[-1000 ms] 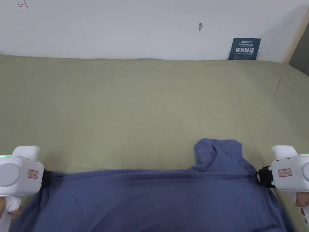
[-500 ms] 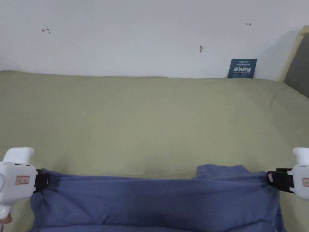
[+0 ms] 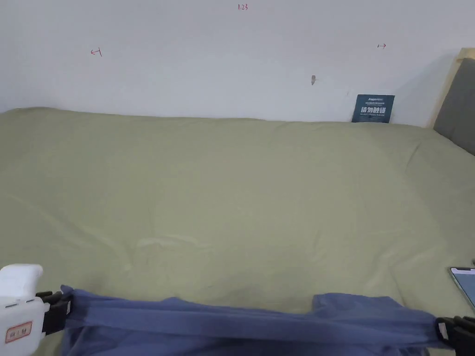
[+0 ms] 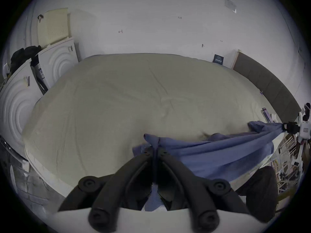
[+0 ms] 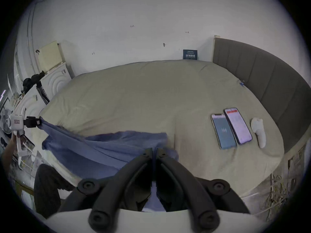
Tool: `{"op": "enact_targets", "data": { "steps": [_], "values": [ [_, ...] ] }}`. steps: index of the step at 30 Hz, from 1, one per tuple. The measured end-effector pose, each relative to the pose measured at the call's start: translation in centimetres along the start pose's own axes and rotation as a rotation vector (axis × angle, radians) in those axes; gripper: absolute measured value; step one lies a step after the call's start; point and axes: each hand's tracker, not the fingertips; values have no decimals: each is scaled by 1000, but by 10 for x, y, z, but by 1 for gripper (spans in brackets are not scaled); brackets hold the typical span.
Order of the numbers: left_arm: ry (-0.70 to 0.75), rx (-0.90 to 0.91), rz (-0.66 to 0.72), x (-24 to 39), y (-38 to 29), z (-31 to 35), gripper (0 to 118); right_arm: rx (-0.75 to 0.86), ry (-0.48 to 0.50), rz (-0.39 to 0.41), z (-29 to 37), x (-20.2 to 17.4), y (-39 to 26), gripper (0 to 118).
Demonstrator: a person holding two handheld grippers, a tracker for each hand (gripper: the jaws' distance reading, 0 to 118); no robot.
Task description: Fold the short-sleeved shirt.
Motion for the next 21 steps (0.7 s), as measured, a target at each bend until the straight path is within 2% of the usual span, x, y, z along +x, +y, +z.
{"op": "enact_targets", "data": {
  "steps": [8, 9, 10, 11, 12, 13, 14, 15, 16, 18, 19, 20, 21],
  "values": [
    [-5, -51, 16, -5, -49, -7, 5, -67, 5, -57, -17, 14, -49, 2],
    [-9, -54, 18, -5, -51, -8, 12, -65, 4, -60, -19, 14, -50, 2],
    [-15, -60, 25, -5, -52, -9, 34, -69, 4, -65, -21, 14, -51, 3],
    [-15, -73, 33, -6, -52, -10, 65, -76, -5, -70, -22, 13, -51, 11],
    [-3, -80, 32, -6, -52, -10, 93, -76, -21, -72, -21, 12, -51, 38],
    [8, -70, 23, -7, -53, -8, 108, -91, -37, -72, -21, 11, -50, 99],
    [31, -11, 17, -6, -52, -2, 108, -107, -55, -77, -23, 10, -50, 116],
    [39, -21, 26, -6, -49, 1, 108, 30, -53, -86, -18, 8, -47, 108],
    [50, -17, 47, -6, -45, 5, 108, -30, -50, -97, -14, -1, -48, 105],
    [44, -13, 92, -5, -39, 12, 107, -32, -50, -108, -15, -9, -45, 111],
    [44, -4, 111, -4, -36, 17, 100, -14, -45, -113, -15, -15, -45, 109],
    [52, 15, 114, -2, -33, 22, 85, 4, -42, -115, -4, -16, -37, 97],
    [52, 33, 106, 0, -31, 26, 58, 40, -49, -119, 2, -20, -33, 70]
  ]
}}
